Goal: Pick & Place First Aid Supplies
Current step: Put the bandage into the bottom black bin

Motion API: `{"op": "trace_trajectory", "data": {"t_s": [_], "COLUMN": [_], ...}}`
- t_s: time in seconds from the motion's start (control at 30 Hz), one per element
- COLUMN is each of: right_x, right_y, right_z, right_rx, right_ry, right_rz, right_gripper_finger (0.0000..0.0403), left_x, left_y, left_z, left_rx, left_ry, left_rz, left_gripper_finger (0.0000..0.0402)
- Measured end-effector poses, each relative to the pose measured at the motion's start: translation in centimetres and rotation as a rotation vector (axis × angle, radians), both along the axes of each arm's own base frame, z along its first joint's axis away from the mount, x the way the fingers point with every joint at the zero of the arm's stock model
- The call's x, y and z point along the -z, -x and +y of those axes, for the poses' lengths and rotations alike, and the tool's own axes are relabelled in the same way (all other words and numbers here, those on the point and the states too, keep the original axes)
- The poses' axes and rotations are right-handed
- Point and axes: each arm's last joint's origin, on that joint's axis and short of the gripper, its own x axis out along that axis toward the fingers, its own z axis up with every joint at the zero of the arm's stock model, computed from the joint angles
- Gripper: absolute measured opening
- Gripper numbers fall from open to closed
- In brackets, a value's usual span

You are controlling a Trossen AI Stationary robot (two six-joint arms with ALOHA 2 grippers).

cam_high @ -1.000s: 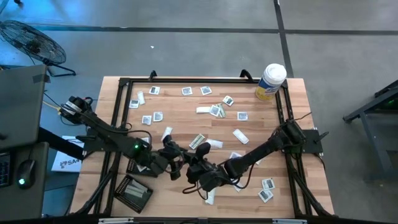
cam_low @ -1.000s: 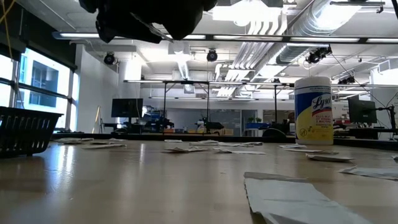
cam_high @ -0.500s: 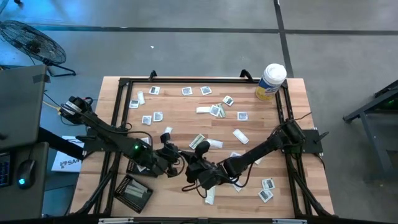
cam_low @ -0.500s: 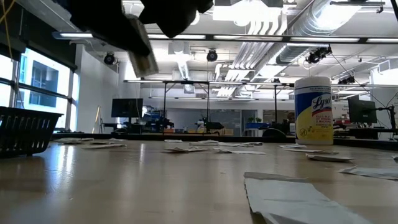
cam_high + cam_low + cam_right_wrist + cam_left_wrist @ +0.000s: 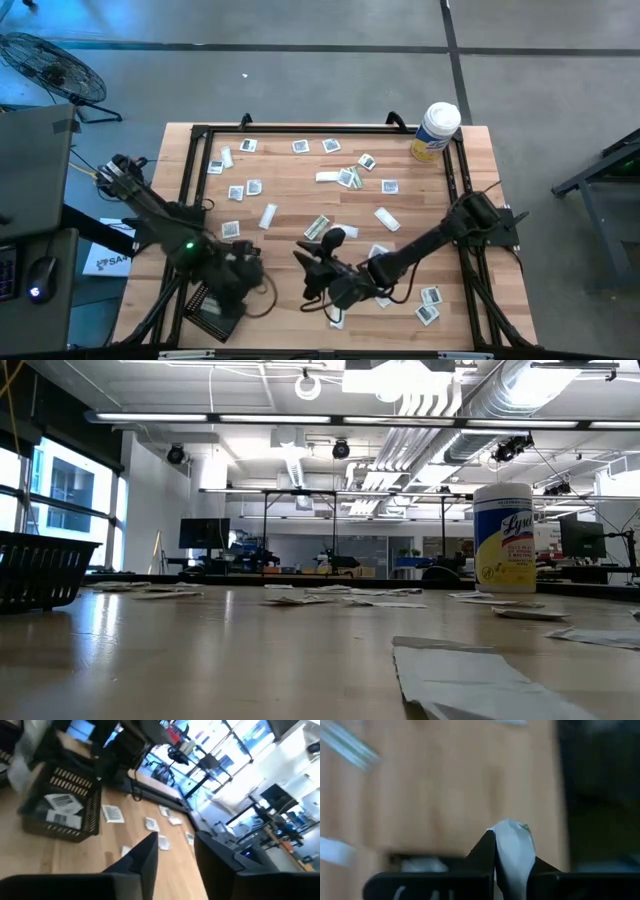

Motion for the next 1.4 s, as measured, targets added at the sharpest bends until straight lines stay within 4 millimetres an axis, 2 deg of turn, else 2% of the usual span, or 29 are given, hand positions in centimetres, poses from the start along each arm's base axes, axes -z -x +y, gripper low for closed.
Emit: {"op": "trace_trajectory", "data": {"t_s": [0.07, 0.23, 0.37, 0.5, 0.67, 0.8, 0.97, 1.17, 1.3, 1.4], "right_x": [0.3, 0.7, 1.0, 1.1, 1.2, 1.2, 1.3, 1.7, 2.1, 2.4], "right_y": [0.2, 0.1, 0.0, -0.1, 0.0, 0.0, 0.0, 0.5, 0.9, 1.1], "right_z": [0.2, -0.3, -1.1, -1.7, -2.0, -2.0, -2.0, -2.1, -1.9, -1.8], "right_rx": [-0.02, -0.014, 0.039, 0.098, 0.131, 0.13, 0.129, 0.161, 0.17, 0.133], "right_ry": [-0.023, -0.057, -0.024, 0.009, 0.03, 0.031, 0.037, 0.12, 0.161, 0.114], "right_rz": [0.02, 0.038, 0.063, 0.072, 0.078, 0.079, 0.088, 0.154, 0.199, 0.219], "right_gripper_finger": [0.0135, 0.0142, 0.0138, 0.0138, 0.0138, 0.0138, 0.0138, 0.0138, 0.0138, 0.0138], "left_x": [0.1, 1.7, 3.7, 6.6, 10.3, 12.0, 12.6, 12.2, 11.8, 11.3], "left_y": [1.2, 3.1, 3.1, 2.7, 2.5, 2.3, 2.3, 2.5, 2.7, 2.9], "left_z": [-0.7, -2.0, -4.3, -6.1, -6.7, -6.7, -6.8, -6.4, -5.8, -5.3], "left_rx": [0.027, 0.061, 0.129, 0.209, 0.226, 0.22, 0.231, 0.208, 0.206, 0.16], "left_ry": [0.034, -0.038, -0.071, -0.12, -0.215, -0.286, -0.287, -0.329, -0.429, -0.533], "left_rz": [0.087, 0.255, 0.297, 0.393, 0.606, 0.695, 0.723, 0.726, 0.737, 0.725], "left_gripper_finger": [0.0001, 0.0001, 0.0001, 0.0001, 0.0001, 0.0001, 0.0017, 0.0083, 0.0117, 0.0125]}}
